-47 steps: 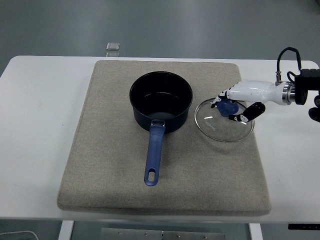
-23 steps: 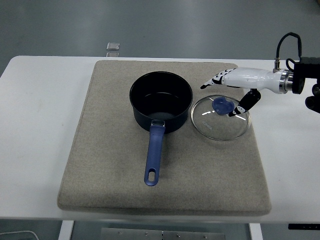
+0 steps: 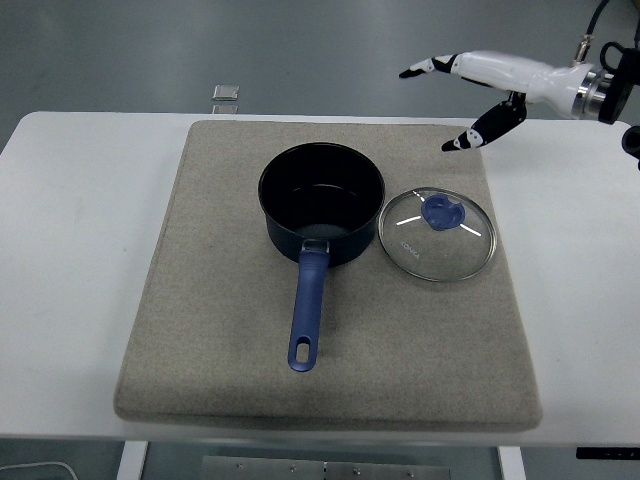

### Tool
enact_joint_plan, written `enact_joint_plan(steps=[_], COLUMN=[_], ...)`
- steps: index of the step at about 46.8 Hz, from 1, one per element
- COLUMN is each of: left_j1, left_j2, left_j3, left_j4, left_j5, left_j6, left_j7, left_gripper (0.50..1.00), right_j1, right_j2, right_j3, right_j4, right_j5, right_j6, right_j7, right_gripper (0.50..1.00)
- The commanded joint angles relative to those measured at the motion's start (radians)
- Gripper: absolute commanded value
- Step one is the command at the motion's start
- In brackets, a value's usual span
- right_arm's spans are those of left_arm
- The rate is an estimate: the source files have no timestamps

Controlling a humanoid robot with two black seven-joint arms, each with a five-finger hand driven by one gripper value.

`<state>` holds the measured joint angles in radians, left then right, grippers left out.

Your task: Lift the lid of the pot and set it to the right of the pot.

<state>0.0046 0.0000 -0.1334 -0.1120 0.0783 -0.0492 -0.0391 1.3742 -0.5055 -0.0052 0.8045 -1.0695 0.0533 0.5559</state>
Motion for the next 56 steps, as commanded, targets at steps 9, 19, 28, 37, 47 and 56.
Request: enact_joint_plan(steps=[9,19,28,37,47,56], left_j1=[0.000,0.000,0.000,0.000,0.000,0.000], left_j2=[0.000,0.000,0.000,0.000,0.000,0.000], left_j3=[0.000,0.000,0.000,0.000,0.000,0.000], left_j4=[0.000,0.000,0.000,0.000,0.000,0.000], left_j5=[0.000,0.000,0.000,0.000,0.000,0.000], left_j6=[-0.001,0.000,0.000,0.000,0.000,0.000], left_j7=[-0.001,0.001,0.001,-0.001,0.001,-0.001], left_gripper=[1.000,1.000,1.000,1.000,1.000,1.000], right_j1=[-0.026,-0.079,-0.096,-0.095,-0.110,-0.145], right_j2=[0.024,0.042,0.064,0.093,0.122,0.148], right_j3=[0.036,0.034,0.036,0.037,0.044,0.048], right_j4=[-0.199,-0.245,-0.245,-0.245,-0.243,-0.242], right_j5=[0.337,0.529,0.756,0.989,1.201,1.241], right_j6=[-0.001,0.003,0.000,-0.013,-0.047,-0.066], right_j7=[-0.050,-0.125,-0.237,-0.287,-0.341,-0.341], right_gripper=[0.932,0.932,0.930,0.930,0.930,0.930])
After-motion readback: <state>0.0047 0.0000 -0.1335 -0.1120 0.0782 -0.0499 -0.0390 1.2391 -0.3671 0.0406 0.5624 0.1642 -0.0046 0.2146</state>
